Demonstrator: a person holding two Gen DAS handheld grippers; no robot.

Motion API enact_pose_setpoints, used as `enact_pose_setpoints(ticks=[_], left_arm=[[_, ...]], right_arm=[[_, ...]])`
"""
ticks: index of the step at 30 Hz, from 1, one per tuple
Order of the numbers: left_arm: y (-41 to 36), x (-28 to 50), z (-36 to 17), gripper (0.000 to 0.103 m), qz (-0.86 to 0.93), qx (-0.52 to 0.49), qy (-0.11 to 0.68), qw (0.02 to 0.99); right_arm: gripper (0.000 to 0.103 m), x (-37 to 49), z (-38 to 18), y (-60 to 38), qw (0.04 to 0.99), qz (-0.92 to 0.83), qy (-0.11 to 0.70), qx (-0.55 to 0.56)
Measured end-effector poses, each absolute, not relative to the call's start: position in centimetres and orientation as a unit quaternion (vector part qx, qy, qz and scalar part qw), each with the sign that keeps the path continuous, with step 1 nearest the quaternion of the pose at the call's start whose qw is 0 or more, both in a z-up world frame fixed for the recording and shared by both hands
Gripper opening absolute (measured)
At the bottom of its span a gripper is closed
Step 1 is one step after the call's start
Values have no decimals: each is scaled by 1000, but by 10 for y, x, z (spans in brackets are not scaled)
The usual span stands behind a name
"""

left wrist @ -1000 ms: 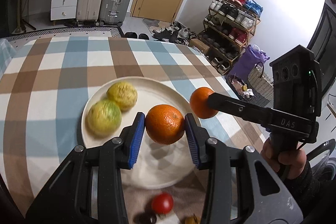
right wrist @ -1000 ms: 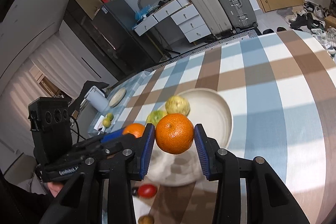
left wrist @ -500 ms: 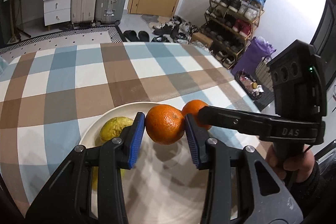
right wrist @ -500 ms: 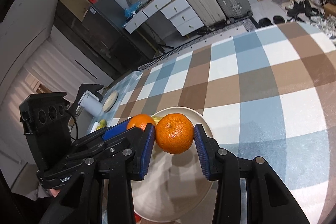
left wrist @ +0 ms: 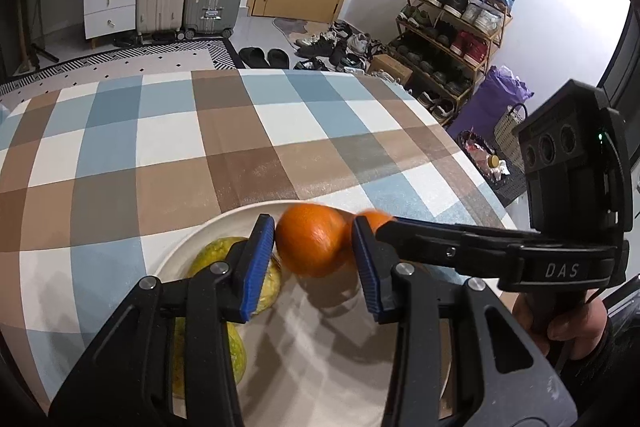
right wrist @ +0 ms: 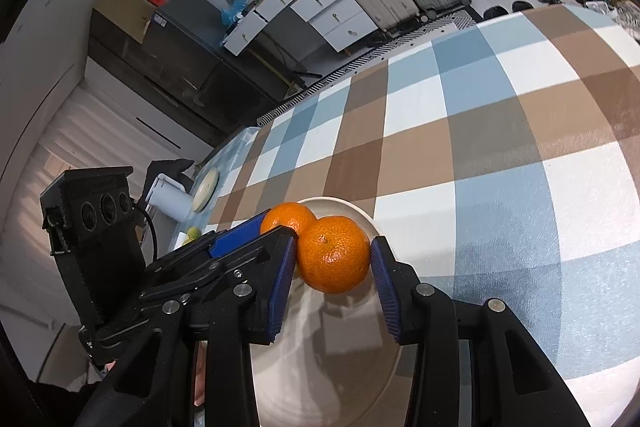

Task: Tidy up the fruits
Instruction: 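Carry both oranges onto the cream plate and open both grippers, then withdraw both grippers from the plate back toward the remaining fruits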

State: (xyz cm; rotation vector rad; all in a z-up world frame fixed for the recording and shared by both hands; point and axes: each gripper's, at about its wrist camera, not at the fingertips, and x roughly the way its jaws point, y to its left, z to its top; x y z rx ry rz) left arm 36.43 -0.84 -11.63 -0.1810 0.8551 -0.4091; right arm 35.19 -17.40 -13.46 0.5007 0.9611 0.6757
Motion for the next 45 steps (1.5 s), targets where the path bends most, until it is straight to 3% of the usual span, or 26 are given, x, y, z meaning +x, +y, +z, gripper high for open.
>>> enact_pose_setpoints(ticks=[3,7,12,17,19,23,25,30,32,45], left_arm=[[-5,362,-112,37,-195,-90,409,887],[-2,350,-100,40,-184,-87,404,892],[5,322,-80,67,-171,-86,387,902],[5,285,-62,75,-157,-68,373,912],[6,268,-54,84,-147,-62,365,917],[8,237,-41,85,-137,-49,349,926],[9,222,-37,85,-128,-45,347,928],[15,184,-28,94,-117,-53,337,933],[16,166,-25,102,-112,-57,330,935],[22,75,-43,102,-93,-82,329,936]], right_arm=[[50,350,-132,-178,801,319,437,254],[50,341,-120,-184,812,315,419,256],[54,320,-104,-187,821,314,405,253],[59,290,-89,-191,830,313,386,253],[65,276,-84,-194,834,313,379,252],[77,247,-73,-198,846,310,362,239],[87,232,-69,-201,851,308,355,235],[95,196,-64,-209,860,304,339,231],[97,183,-62,-210,866,301,333,222],[103,99,-69,-196,899,292,299,128]])
